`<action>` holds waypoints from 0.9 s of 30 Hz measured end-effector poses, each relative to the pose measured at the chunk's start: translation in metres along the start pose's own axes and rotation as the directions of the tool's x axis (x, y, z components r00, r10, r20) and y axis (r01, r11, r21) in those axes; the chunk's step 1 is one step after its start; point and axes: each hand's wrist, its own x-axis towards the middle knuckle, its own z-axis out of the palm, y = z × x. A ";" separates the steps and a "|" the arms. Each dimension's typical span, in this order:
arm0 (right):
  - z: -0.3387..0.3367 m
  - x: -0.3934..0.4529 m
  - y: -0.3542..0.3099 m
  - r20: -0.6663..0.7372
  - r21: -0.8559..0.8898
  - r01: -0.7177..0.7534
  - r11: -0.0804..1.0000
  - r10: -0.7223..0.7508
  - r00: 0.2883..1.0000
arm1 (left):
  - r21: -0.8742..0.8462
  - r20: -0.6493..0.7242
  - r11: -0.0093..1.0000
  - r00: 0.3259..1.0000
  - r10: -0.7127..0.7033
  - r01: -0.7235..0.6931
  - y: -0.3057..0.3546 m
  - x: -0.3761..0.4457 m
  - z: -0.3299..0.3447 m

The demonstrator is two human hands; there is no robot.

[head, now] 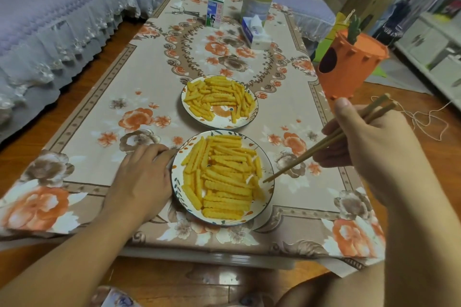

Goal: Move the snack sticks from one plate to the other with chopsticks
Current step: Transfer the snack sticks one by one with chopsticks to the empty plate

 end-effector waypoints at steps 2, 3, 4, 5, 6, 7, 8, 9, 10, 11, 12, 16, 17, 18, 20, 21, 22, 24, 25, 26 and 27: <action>0.005 0.000 -0.001 0.049 -0.027 -0.006 1.000 0.007 0.999 | 0.000 -0.010 1.000 1.000 0.003 -0.003 0.000 0.000 0.000; 0.008 -0.001 0.000 0.066 -0.034 -0.012 0.999 0.015 0.998 | 0.001 -0.018 1.000 1.000 0.009 -0.009 0.000 0.000 0.000; 0.009 -0.001 0.001 0.073 -0.034 -0.016 0.999 0.018 0.997 | 0.001 -0.023 1.000 1.000 0.010 -0.010 0.000 -0.001 0.000; 0.010 -0.001 0.001 0.075 -0.030 -0.018 0.999 0.020 0.997 | 0.001 -0.022 1.000 1.000 0.009 -0.009 0.000 -0.001 -0.001; 0.011 -0.002 0.001 0.073 -0.022 -0.021 1.000 0.022 0.997 | 0.001 -0.022 1.000 1.000 0.008 -0.008 0.000 -0.001 -0.001; 0.010 -0.002 0.001 0.068 -0.013 -0.023 1.000 0.024 0.997 | 0.000 -0.021 1.000 1.000 0.009 -0.009 0.000 -0.001 -0.001; 0.010 -0.003 0.001 0.062 -0.005 -0.023 1.000 0.023 0.998 | -0.001 -0.021 1.000 1.000 0.010 -0.010 0.000 -0.001 -0.001; 0.009 -0.004 0.001 0.057 0.002 -0.023 1.000 0.023 0.998 | 0.001 -0.020 1.000 1.000 0.010 -0.010 0.000 -0.001 -0.001; 0.009 -0.004 0.002 0.054 0.004 -0.024 1.000 0.023 0.998 | 0.005 -0.023 1.000 1.000 0.012 -0.012 0.000 -0.001 0.000; 0.010 -0.004 0.002 0.055 0.002 -0.023 1.000 0.023 0.998 | 0.007 -0.025 1.000 1.000 0.016 -0.015 0.000 -0.001 0.000; 0.011 -0.003 0.003 0.060 -0.002 -0.020 1.000 0.020 0.998 | 0.006 -0.024 1.000 1.000 0.016 -0.016 0.000 -0.001 -0.001; 0.014 -0.003 0.005 0.061 -0.007 -0.020 1.000 0.020 0.998 | 0.001 -0.026 1.000 1.000 0.009 -0.009 0.001 -0.001 -0.002; 0.013 -0.003 0.005 0.043 -0.004 -0.018 1.000 0.019 0.999 | 0.002 -0.026 1.000 1.000 0.010 -0.010 0.001 -0.001 -0.002; 0.011 -0.003 0.005 0.021 -0.001 -0.019 1.000 0.019 1.000 | 0.003 -0.024 1.000 1.000 0.011 -0.011 0.001 -0.001 -0.002; 0.007 -0.001 0.005 -0.025 0.015 -0.030 0.999 0.030 0.999 | 0.003 -0.020 1.000 1.000 0.011 -0.011 0.000 -0.001 -0.002; 0.006 0.000 0.005 -0.039 0.021 -0.036 0.999 0.037 0.999 | 0.001 -0.019 1.000 1.000 0.009 -0.009 0.000 -0.001 -0.001; 0.006 0.000 0.004 -0.044 0.020 -0.038 0.999 0.038 0.998 | 0.000 -0.019 1.000 1.000 0.007 -0.007 0.000 -0.001 -0.002; 0.006 0.000 0.005 -0.039 0.013 -0.032 0.999 0.033 0.999 | 0.006 -0.022 1.000 1.000 0.008 -0.008 0.000 -0.001 -0.002; 0.006 0.000 0.005 -0.038 0.022 -0.028 0.999 0.029 0.999 | 0.009 -0.021 1.000 1.000 0.009 -0.009 0.001 -0.001 -0.002; 0.005 0.000 0.006 -0.042 0.045 -0.025 0.999 0.027 0.999 | 0.009 -0.021 1.000 1.000 0.009 -0.009 0.001 -0.001 -0.001; 0.004 0.002 0.007 -0.050 0.072 -0.021 0.997 0.025 0.998 | 0.008 -0.023 1.000 1.000 0.010 -0.010 0.001 -0.001 0.000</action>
